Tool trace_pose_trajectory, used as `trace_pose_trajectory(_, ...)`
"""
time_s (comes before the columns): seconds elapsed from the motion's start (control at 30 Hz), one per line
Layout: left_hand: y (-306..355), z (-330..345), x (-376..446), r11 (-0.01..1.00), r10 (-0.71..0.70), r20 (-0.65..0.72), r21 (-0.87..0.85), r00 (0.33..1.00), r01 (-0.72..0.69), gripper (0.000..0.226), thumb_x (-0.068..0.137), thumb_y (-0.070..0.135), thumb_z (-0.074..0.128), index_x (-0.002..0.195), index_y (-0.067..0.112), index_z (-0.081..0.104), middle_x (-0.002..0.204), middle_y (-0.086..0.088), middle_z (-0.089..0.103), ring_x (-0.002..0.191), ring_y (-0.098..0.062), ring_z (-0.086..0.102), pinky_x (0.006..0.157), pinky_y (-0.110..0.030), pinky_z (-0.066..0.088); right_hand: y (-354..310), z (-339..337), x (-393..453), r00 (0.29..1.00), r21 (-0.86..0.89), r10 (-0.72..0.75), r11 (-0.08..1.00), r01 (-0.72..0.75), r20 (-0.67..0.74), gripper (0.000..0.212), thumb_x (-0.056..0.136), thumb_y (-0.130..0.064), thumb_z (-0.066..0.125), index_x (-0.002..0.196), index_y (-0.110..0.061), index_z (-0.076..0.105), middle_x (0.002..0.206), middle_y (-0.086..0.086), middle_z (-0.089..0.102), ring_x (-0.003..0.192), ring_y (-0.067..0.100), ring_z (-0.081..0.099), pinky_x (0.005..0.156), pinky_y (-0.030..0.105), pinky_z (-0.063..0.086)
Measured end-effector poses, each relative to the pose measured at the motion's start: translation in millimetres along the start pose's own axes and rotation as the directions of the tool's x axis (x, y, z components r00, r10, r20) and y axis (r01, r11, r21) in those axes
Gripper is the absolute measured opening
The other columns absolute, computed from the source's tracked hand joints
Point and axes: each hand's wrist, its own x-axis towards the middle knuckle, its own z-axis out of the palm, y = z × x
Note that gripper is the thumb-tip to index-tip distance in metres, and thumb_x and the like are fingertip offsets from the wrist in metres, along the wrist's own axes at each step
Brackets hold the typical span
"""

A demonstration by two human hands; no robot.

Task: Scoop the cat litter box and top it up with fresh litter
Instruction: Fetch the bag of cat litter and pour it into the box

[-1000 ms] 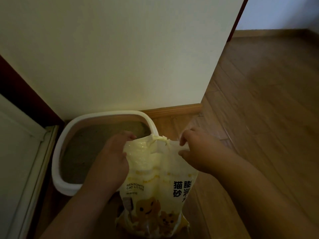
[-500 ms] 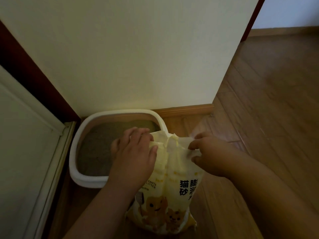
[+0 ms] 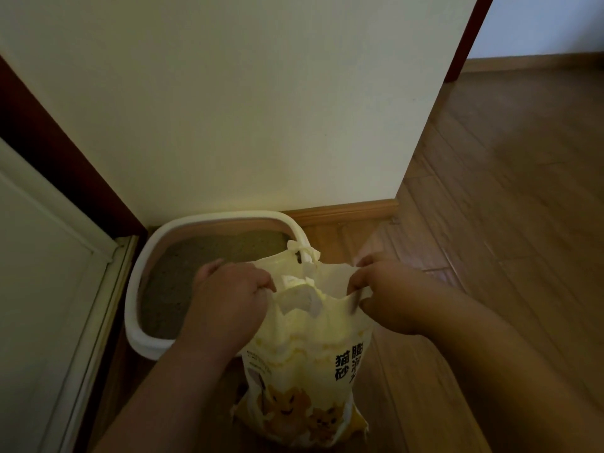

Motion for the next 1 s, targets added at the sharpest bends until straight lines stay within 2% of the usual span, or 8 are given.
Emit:
trace_pose_trajectory(0.17, 25.8, 1.7, -11.2, 0.956, 0.204, 0.099, -0.235, 0.974, -0.177, 0.052, 0.095, 0.050, 0.023, 0.146, 0.049, 0.034, 0.133, 0.034, 0.043, 0.129, 0.016, 0.032, 0.125, -0.035, -0.008, -0.2, -0.9, -3.2, 1.000, 0.024, -0.013, 1.000, 0.012, 0.015, 0.041, 0.099, -0.022, 0.054, 0.140, -0.029, 0.056, 0.145, -0.001, 0.051, 0.128, 0.019, 0.052, 0.103, 0.031, 0.045)
trace_pose_trajectory(0.27, 30.8, 9.6, -11.4, 0.949, 0.279, 0.070, -0.174, 0.958, -0.264, 0.049, 0.097, 0.062, 0.022, 0.130, 0.044, 0.053, 0.130, 0.028, 0.055, 0.126, 0.012, 0.042, 0.123, -0.031, 0.014, 2.6, -0.2, -3.1, 1.000, 0.024, 0.010, 1.000, -0.010, -0.012, 0.053, 0.098, -0.030, 0.057, 0.150, -0.027, 0.043, 0.152, 0.000, 0.046, 0.136, 0.018, 0.047, 0.108, 0.032, 0.042)
trace_pose_trajectory(0.37, 31.8, 9.4, -10.7, 0.955, 0.281, 0.086, -0.120, 0.956, -0.270, 0.029, 0.103, 0.037, 0.042, 0.128, 0.042, 0.055, 0.119, 0.018, 0.064, 0.108, -0.001, 0.059, 0.101, -0.030, 0.046, 5.0, 0.0, -2.3, 0.996, 0.057, 0.029, 0.998, -0.025, -0.081, 0.053, 0.097, -0.027, 0.061, 0.147, -0.028, 0.046, 0.148, -0.002, 0.050, 0.131, 0.017, 0.051, 0.104, 0.030, 0.045)
trace_pose_trajectory(0.47, 31.6, 4.1, -12.2, 0.974, 0.184, 0.146, -0.157, 0.972, -0.161, 0.070, 0.097, 0.015, 0.054, 0.144, 0.059, 0.025, 0.138, 0.023, 0.051, 0.103, 0.000, 0.059, 0.086, -0.028, 0.056, 7.9, -2.0, -1.2, 0.992, 0.044, 0.042, 0.998, -0.037, -0.120, 0.040, 0.095, -0.023, 0.065, 0.134, -0.028, 0.059, 0.136, -0.003, 0.059, 0.119, 0.014, 0.058, 0.097, 0.028, 0.050)
trace_pose_trajectory(0.63, 37.6, -1.3, -17.5, 0.962, 0.162, 0.469, -0.269, 0.868, -0.034, 0.066, 0.094, 0.049, 0.053, 0.147, 0.063, 0.016, 0.162, 0.023, 0.018, 0.146, -0.010, 0.024, 0.116, -0.046, 0.034, 8.5, -2.1, 0.3, 0.987, -0.011, 0.016, 1.000, -0.018, -0.159, 0.017, 0.096, -0.033, 0.062, 0.112, -0.027, 0.067, 0.115, -0.005, 0.065, 0.101, 0.011, 0.059, 0.082, 0.022, 0.048)
trace_pose_trajectory(0.77, 60.1, 10.1, -13.7, 0.984, 0.180, 0.206, -0.024, 0.962, -0.179, 0.043, 0.102, 0.058, 0.028, 0.136, 0.044, 0.051, 0.147, 0.020, 0.042, 0.139, -0.008, 0.030, 0.112, -0.045, 0.032, 4.9, -1.8, 0.6, 0.990, 0.017, 0.001, 1.000, 0.002, -0.140, 0.019, 0.096, -0.033, 0.061, 0.113, -0.026, 0.066, 0.115, -0.005, 0.064, 0.102, 0.011, 0.058, 0.083, 0.023, 0.049)
trace_pose_trajectory(0.9, 76.2, 17.4, -8.6, 0.960, 0.247, 0.075, 0.119, 0.966, -0.254, 0.056, 0.099, 0.017, 0.044, 0.148, 0.041, 0.031, 0.145, 0.014, 0.048, 0.138, -0.013, 0.032, 0.110, -0.041, 0.027, 4.7, -5.5, -1.9, 0.993, 0.032, -0.008, 0.999, 0.012, -0.119, 0.025, 0.095, -0.027, 0.065, 0.120, -0.027, 0.067, 0.119, -0.004, 0.065, 0.101, 0.010, 0.058, 0.085, 0.023, 0.048)
trace_pose_trajectory(1.0, 81.4, 22.3, -9.3, 0.936, 0.257, 0.055, 0.235, 0.965, -0.263, 0.064, 0.092, 0.015, 0.051, 0.148, 0.037, 0.030, 0.142, 0.011, 0.051, 0.138, -0.017, 0.033, 0.107, -0.044, 0.019, 10.9, -5.3, -3.4, 0.994, 0.031, 0.012, 0.999, -0.008, -0.104, 0.049, 0.087, -0.019, 0.075, 0.132, -0.031, 0.060, 0.129, -0.004, 0.061, 0.112, 0.013, 0.058, 0.092, 0.026, 0.050)
